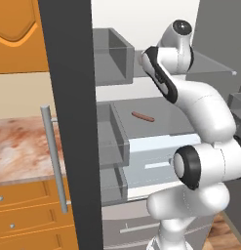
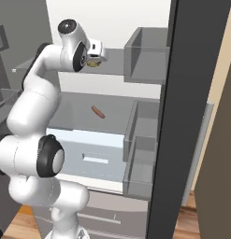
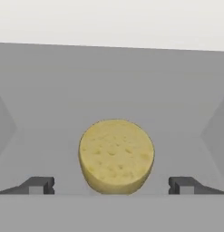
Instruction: Retrieve the sausage and cheese from the fridge and place them on the cutting board on the counter.
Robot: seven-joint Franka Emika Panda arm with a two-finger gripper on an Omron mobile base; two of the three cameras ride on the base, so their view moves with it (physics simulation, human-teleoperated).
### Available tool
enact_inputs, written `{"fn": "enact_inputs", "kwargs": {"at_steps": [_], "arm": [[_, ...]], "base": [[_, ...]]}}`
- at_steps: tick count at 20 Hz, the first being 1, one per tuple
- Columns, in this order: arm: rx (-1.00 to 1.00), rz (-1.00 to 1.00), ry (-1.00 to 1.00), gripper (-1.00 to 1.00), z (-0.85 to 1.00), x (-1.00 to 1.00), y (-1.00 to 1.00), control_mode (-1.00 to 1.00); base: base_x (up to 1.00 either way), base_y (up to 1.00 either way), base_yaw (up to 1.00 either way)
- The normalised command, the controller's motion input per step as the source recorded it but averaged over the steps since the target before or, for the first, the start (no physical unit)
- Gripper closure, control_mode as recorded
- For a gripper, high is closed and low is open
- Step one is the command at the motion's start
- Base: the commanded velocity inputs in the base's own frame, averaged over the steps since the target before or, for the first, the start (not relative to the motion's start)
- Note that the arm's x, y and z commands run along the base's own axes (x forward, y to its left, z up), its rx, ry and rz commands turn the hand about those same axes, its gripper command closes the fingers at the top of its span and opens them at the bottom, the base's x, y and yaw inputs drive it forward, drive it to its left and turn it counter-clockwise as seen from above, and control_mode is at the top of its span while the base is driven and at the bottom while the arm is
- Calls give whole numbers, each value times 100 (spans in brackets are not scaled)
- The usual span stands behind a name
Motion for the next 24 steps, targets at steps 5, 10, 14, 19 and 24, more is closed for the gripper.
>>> {"fn": "enact_inputs", "kwargs": {"at_steps": [5, 10, 14, 19, 24], "arm": [[0, 0, 5, -100, -11, 56, 0, -100], [0, 0, 5, -100, -10, 24, 0, -100], [0, 0, 1, 100, -8, 0, 0, -100], [0, 0, 0, 100, -20, 0, 0, -100], [0, 0, 1, 100, -18, 0, 0, -100]], "base": [[0, 0, 0], [0, 0, 0], [0, 0, 0], [0, 0, 0], [0, 0, 0]]}}
